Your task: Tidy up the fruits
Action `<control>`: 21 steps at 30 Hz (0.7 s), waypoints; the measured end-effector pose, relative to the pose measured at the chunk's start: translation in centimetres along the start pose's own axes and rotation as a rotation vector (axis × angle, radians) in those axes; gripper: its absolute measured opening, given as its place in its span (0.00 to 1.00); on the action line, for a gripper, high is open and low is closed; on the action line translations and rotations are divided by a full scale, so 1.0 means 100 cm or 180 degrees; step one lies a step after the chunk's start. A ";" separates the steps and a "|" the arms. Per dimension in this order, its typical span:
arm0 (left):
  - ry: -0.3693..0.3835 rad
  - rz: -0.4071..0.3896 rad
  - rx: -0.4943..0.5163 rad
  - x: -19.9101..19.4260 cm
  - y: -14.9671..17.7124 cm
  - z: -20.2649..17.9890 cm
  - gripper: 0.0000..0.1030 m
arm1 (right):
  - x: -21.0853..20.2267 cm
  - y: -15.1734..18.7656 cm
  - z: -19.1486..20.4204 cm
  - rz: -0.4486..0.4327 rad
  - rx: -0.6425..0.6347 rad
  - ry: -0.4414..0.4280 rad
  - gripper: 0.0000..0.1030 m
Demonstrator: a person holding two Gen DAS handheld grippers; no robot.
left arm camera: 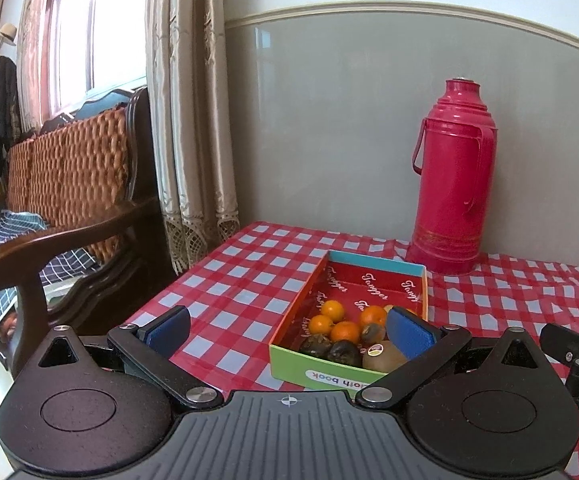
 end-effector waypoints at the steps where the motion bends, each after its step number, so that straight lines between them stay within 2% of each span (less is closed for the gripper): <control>1: 0.0001 0.0002 -0.0001 0.000 0.000 0.000 1.00 | 0.000 0.000 0.000 0.0001 0.0000 -0.0004 0.94; 21: 0.0037 -0.0073 0.0044 0.001 -0.001 -0.001 1.00 | 0.001 0.000 0.004 -0.0008 -0.0016 -0.0045 0.94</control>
Point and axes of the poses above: each gripper's, at about its wrist camera, not at the fingertips, and x roughly the way its jaws point, z to its left, y to its underside, the point moved 1 cm from there along x, roughly the way its jaws point, and after that the axes turned 8 degrees about x, right-handed, at the moved point
